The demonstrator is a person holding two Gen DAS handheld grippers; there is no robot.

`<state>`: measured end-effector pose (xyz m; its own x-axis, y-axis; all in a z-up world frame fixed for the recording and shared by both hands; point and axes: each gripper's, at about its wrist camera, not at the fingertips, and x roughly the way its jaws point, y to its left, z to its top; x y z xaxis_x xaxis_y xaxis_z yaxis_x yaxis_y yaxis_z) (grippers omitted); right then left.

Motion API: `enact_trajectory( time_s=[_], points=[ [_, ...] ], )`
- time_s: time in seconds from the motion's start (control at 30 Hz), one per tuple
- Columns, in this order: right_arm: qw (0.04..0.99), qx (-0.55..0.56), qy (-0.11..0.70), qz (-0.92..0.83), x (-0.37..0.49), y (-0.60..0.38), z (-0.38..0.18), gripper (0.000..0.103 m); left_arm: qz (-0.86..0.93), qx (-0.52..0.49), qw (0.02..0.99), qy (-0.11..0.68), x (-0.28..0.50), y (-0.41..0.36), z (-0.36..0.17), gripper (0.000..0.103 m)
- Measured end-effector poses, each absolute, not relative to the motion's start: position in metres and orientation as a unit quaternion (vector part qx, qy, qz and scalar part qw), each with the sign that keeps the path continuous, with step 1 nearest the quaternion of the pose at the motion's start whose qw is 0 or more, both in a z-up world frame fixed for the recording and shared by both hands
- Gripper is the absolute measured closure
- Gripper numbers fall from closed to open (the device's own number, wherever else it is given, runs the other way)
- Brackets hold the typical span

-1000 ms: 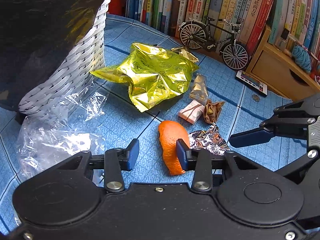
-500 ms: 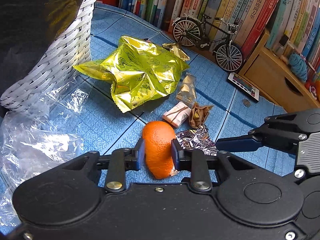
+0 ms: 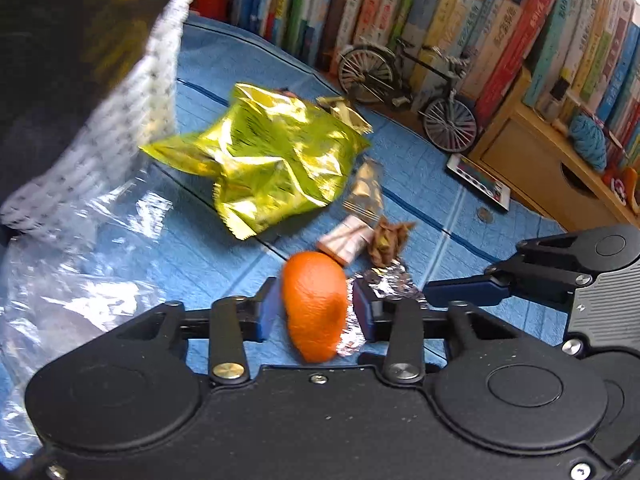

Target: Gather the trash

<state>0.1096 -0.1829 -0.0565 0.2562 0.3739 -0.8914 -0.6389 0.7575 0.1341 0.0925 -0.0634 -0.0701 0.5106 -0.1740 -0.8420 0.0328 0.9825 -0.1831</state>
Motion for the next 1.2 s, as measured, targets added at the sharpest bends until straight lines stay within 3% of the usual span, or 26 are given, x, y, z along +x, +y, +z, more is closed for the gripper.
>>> enact_trajectory(
  time_s=[0.13, 0.2, 0.27, 0.33, 0.53, 0.67, 0.9, 0.93, 0.97, 1.03, 1.07, 1.1, 1.2],
  points=[
    [0.779, -0.130, 0.517, 0.330, 0.106, -0.182, -0.057, 0.031, -0.054, -0.054, 0.864, 0.498, 0.097, -0.070, -0.081, 0.062],
    [0.779, -0.130, 0.517, 0.331, 0.105, -0.183, -0.058, 0.031, -0.043, -0.049, 0.861, 0.504, 0.098, -0.069, -0.085, 0.071],
    [0.780, -0.128, 0.517, 0.329, 0.105, -0.184, -0.058, 0.031, -0.049, -0.053, 0.862, 0.501, 0.098, -0.067, -0.083, 0.072],
    [0.781, -0.125, 0.517, 0.327, 0.107, -0.186, -0.058, 0.031, -0.060, -0.060, 0.866, 0.494, 0.097, -0.064, -0.078, 0.082],
    [0.788, -0.123, 0.516, 0.314, 0.112, -0.189, -0.058, 0.031, -0.057, -0.036, 0.891, 0.449, 0.093, -0.062, -0.049, 0.095],
    [0.796, -0.128, 0.505, 0.308, 0.113, -0.189, -0.060, 0.022, -0.061, -0.029, 0.907, 0.416, 0.091, -0.061, -0.027, 0.096],
    [0.798, -0.125, 0.508, 0.300, 0.120, -0.186, -0.064, 0.023, -0.062, -0.036, 0.902, 0.426, 0.098, -0.059, -0.022, 0.092],
    [0.794, -0.126, 0.512, 0.303, 0.121, -0.185, -0.065, 0.024, -0.063, -0.042, 0.898, 0.433, 0.099, -0.058, -0.026, 0.092],
    [0.787, -0.128, 0.521, 0.306, 0.122, -0.184, -0.066, 0.033, -0.064, -0.047, 0.894, 0.441, 0.100, -0.057, -0.029, 0.091],
    [0.772, -0.137, 0.537, 0.312, 0.122, -0.181, -0.070, 0.051, -0.066, -0.054, 0.887, 0.453, 0.100, -0.057, -0.038, 0.072],
    [0.769, -0.141, 0.539, 0.314, 0.121, -0.181, -0.071, 0.066, -0.064, -0.056, 0.886, 0.456, 0.100, -0.057, -0.041, 0.065],
    [0.768, -0.142, 0.540, 0.315, 0.119, -0.181, -0.071, 0.070, -0.061, -0.057, 0.886, 0.456, 0.099, -0.058, -0.044, 0.058],
    [0.767, -0.143, 0.539, 0.317, 0.116, -0.183, -0.070, 0.077, -0.061, -0.050, 0.882, 0.465, 0.100, -0.063, -0.054, 0.054]
  ],
)
